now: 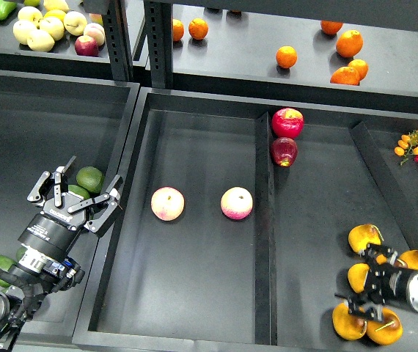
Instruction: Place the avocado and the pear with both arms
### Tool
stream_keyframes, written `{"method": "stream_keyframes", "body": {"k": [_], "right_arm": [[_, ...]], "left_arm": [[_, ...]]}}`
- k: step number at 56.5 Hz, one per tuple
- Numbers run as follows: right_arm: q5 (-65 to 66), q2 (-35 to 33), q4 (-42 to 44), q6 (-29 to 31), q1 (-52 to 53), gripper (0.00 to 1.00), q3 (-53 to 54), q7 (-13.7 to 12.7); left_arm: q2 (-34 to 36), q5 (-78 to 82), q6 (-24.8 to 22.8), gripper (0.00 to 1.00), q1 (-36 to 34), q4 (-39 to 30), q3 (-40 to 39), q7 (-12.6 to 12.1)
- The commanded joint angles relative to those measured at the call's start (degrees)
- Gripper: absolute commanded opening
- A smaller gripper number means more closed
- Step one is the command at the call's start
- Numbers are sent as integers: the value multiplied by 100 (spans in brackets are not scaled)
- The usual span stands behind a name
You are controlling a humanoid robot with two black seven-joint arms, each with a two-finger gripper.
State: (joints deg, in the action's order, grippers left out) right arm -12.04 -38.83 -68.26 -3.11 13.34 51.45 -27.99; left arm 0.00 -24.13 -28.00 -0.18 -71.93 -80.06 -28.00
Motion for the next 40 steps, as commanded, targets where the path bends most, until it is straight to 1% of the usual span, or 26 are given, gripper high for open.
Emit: {"method": "stream_keyframes", "body": {"k": [1, 6, 7, 11, 13, 21, 31, 33, 34, 37, 39, 40], "right_arm": [[-140, 692, -91, -269, 300, 99, 892, -1], [-123, 1631, -143, -866, 695, 99, 1718, -1], [-114, 1728, -135, -919, 748, 99, 1798, -1], [-26, 2492, -38, -1262, 1257, 99, 2254, -1], [88, 2879, 93, -1324, 1503, 99, 2448, -1], [615, 3883, 270, -1289, 1768, 99, 2905, -1], [1152, 3883, 199, -1043, 1681, 100, 3468, -1], [1160, 3883, 199, -911, 1628, 100, 3477, -1], [1160, 3883, 208, -589, 1515, 100, 3451, -1], [1169, 3883, 252, -332, 1365, 100, 3451, -1], [1169, 3883, 270, -191, 1276, 100, 3451, -1], [1160, 3883, 296, -94, 1215, 100, 3451, -1]], "left_arm": [[0, 5, 0, 98, 18, -5, 8, 0], [0, 5, 0, 98, 36, -5, 25, 0], [0, 5, 0, 98, 36, -5, 25, 0], [0, 5, 0, 98, 45, -14, 25, 0], [0, 5, 0, 98, 36, -14, 25, 0], [0, 49, 0, 98, 36, -5, 25, 0], [0, 225, 0, 98, 18, 65, 8, 0], [0, 260, 0, 98, 1, 100, -1, 0], [0, 277, 0, 98, -8, 170, -36, 0], [0, 277, 0, 98, 9, 197, -45, 0], [0, 277, 0, 98, 18, 197, -45, 49], [0, 277, 0, 98, 18, 197, -36, 127]]}}
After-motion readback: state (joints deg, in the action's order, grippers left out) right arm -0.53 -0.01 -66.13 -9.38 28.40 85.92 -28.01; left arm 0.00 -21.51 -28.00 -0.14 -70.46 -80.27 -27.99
